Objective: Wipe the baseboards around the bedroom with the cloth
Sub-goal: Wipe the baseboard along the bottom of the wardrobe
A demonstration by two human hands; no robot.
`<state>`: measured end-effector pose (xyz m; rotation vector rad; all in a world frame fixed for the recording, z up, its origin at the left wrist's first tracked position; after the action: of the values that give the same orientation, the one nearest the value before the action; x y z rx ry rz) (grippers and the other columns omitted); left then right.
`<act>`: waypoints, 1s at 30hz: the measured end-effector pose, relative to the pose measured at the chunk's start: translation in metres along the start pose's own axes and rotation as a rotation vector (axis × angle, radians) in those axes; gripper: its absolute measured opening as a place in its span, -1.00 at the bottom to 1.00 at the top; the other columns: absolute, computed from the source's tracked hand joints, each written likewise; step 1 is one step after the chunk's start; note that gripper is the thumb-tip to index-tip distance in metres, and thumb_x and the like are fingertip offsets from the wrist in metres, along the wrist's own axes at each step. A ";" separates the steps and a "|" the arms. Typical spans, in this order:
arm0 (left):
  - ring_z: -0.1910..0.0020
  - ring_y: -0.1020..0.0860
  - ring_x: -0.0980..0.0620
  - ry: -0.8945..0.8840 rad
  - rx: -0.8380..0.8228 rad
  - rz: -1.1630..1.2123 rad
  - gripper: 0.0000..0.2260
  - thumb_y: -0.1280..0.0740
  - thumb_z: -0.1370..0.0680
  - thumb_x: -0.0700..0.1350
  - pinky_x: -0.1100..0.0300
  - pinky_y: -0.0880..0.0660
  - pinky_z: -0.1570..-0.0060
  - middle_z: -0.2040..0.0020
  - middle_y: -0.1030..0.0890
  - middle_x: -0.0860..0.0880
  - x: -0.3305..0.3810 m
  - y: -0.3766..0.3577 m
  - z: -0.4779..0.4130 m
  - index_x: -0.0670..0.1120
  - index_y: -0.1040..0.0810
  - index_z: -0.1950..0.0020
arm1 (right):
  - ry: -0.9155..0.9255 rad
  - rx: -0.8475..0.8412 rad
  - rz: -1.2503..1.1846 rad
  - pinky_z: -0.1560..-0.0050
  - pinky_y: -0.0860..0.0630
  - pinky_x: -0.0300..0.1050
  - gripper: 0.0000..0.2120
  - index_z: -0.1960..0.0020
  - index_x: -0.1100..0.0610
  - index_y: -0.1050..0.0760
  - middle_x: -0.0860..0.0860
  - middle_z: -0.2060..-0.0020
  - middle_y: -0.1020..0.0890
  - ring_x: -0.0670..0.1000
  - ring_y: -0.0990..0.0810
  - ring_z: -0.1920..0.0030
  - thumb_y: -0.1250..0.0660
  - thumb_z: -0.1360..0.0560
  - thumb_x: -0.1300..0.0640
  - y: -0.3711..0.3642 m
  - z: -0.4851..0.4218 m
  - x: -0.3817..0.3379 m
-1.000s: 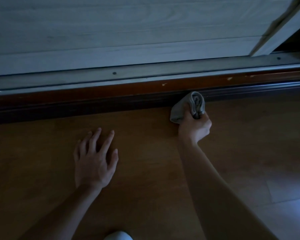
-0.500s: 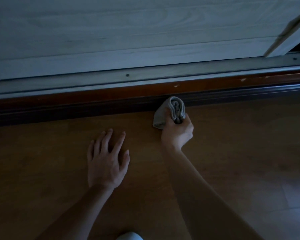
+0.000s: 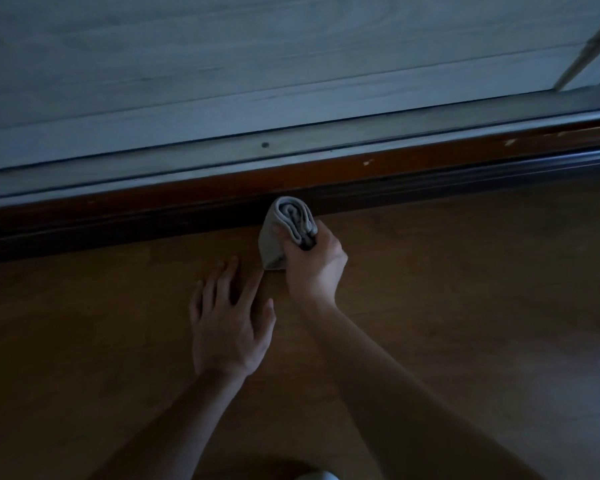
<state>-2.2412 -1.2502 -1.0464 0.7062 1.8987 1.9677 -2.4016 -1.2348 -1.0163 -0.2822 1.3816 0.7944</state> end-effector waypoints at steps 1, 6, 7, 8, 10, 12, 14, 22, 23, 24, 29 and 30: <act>-0.49 -0.28 -0.18 0.001 -0.002 0.003 -0.50 -0.09 -0.61 0.20 -0.20 -0.19 -0.46 -0.51 -0.35 -0.13 0.000 0.000 0.000 0.07 -0.43 -0.49 | 0.027 -0.020 0.025 0.18 -0.47 -0.49 -0.78 -0.12 0.10 -0.61 -0.11 0.08 -0.67 -0.29 -0.59 0.11 -0.46 -0.53 0.02 0.002 -0.001 -0.001; -0.50 -0.28 -0.17 0.003 0.001 0.027 -0.48 -0.07 -0.61 0.21 -0.23 -0.22 -0.46 -0.53 -0.34 -0.12 -0.001 -0.001 0.001 0.08 -0.39 -0.53 | 0.078 0.032 0.072 0.16 -0.45 -0.52 -0.76 -0.09 0.06 -0.60 -0.18 0.09 -0.65 -0.30 -0.59 0.07 -0.50 -0.49 -0.03 0.032 -0.016 -0.004; -0.50 -0.27 -0.16 0.004 0.000 0.028 -0.48 -0.07 -0.61 0.22 -0.23 -0.21 -0.47 -0.53 -0.33 -0.11 -0.002 -0.001 0.001 0.09 -0.38 -0.54 | 0.072 0.055 0.092 0.18 -0.43 -0.54 -0.76 -0.07 0.04 -0.60 -0.21 0.12 -0.63 -0.34 -0.57 0.10 -0.52 -0.47 -0.02 0.040 -0.021 -0.003; -0.51 -0.26 -0.16 0.006 -0.002 0.030 -0.47 -0.06 -0.61 0.23 -0.22 -0.20 -0.47 -0.54 -0.32 -0.11 -0.002 -0.001 0.001 0.09 -0.38 -0.54 | 0.065 0.080 0.105 0.19 -0.42 -0.55 -0.77 -0.06 0.04 -0.59 -0.23 0.13 -0.61 -0.37 -0.56 0.11 -0.52 -0.47 -0.02 0.050 -0.025 -0.001; -0.53 -0.24 -0.15 0.009 -0.009 0.034 -0.47 -0.06 -0.62 0.23 -0.22 -0.17 -0.49 -0.56 -0.30 -0.09 -0.002 -0.002 0.001 0.10 -0.38 -0.55 | 0.029 0.147 0.092 0.21 -0.41 -0.57 -0.78 -0.08 0.06 -0.60 -0.21 0.11 -0.61 -0.37 -0.54 0.12 -0.51 -0.49 0.00 0.070 -0.031 0.006; -0.54 -0.22 -0.14 0.009 -0.015 0.034 -0.47 -0.06 -0.62 0.24 -0.22 -0.15 -0.49 -0.57 -0.29 -0.09 -0.002 -0.002 0.001 0.10 -0.37 -0.55 | 0.004 0.222 0.044 0.24 -0.40 -0.56 -0.78 -0.10 0.09 -0.59 -0.14 0.07 -0.62 -0.37 -0.53 0.13 -0.46 -0.53 0.01 0.086 -0.032 0.013; -0.54 -0.22 -0.13 0.011 -0.019 0.033 -0.47 -0.05 -0.62 0.25 -0.21 -0.15 -0.49 -0.57 -0.28 -0.08 -0.002 -0.002 0.002 0.11 -0.36 -0.56 | 0.035 0.251 0.051 0.20 -0.42 -0.54 -0.76 -0.10 0.11 -0.57 -0.07 0.04 -0.64 -0.35 -0.55 0.12 -0.42 -0.56 -0.03 0.090 -0.033 0.017; -0.54 -0.21 -0.12 0.015 -0.011 0.053 -0.48 -0.07 -0.61 0.23 -0.21 -0.14 -0.49 -0.57 -0.28 -0.07 -0.002 -0.001 0.002 0.11 -0.38 -0.54 | 0.233 0.116 0.225 0.22 -0.41 -0.49 -0.78 0.06 0.07 -0.51 -0.09 0.15 -0.59 -0.25 -0.53 0.19 -0.46 -0.52 -0.05 0.089 -0.042 0.006; -0.54 -0.21 -0.12 0.016 -0.010 0.058 -0.48 -0.07 -0.61 0.23 -0.21 -0.14 -0.49 -0.57 -0.28 -0.07 -0.002 -0.001 0.002 0.11 -0.38 -0.54 | 0.226 0.132 0.236 0.22 -0.41 -0.50 -0.78 0.05 0.08 -0.52 -0.08 0.13 -0.60 -0.24 -0.53 0.19 -0.45 -0.52 -0.06 0.099 -0.045 0.008; -0.54 -0.21 -0.12 0.018 -0.008 0.060 -0.48 -0.08 -0.61 0.23 -0.22 -0.15 -0.48 -0.57 -0.29 -0.07 -0.001 -0.001 0.002 0.11 -0.38 -0.54 | 0.205 0.152 0.237 0.21 -0.41 -0.51 -0.77 0.01 0.08 -0.54 -0.09 0.11 -0.62 -0.25 -0.54 0.17 -0.45 -0.53 -0.07 0.109 -0.048 0.010; -0.51 -0.25 -0.17 0.024 -0.011 0.050 -0.47 -0.08 -0.61 0.21 -0.28 -0.23 -0.44 -0.56 -0.31 -0.10 0.000 0.000 0.003 0.09 -0.39 -0.54 | 0.116 0.278 0.185 0.19 -0.42 -0.56 -0.71 -0.12 0.10 -0.61 -0.09 0.05 -0.65 -0.27 -0.57 0.11 -0.45 -0.52 -0.08 0.153 -0.058 0.015; -0.50 -0.26 -0.18 0.035 -0.014 0.039 -0.47 -0.08 -0.61 0.21 -0.29 -0.25 -0.44 -0.55 -0.31 -0.10 0.002 0.000 0.003 0.08 -0.39 -0.54 | 0.114 0.270 0.194 0.19 -0.43 -0.54 -0.71 -0.12 0.09 -0.61 -0.08 0.05 -0.65 -0.22 -0.59 0.09 -0.45 -0.52 -0.09 0.155 -0.059 0.015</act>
<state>-2.2412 -1.2465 -1.0456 0.7140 1.9029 2.0281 -2.5472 -1.1548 -1.0010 0.0178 1.6215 0.7482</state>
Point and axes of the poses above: each hand's wrist, its own z-axis away from the middle knuckle, its own y-axis out of the back of the hand, x = y × z, the point moved 2 cm from there along -z, towards the middle knuckle
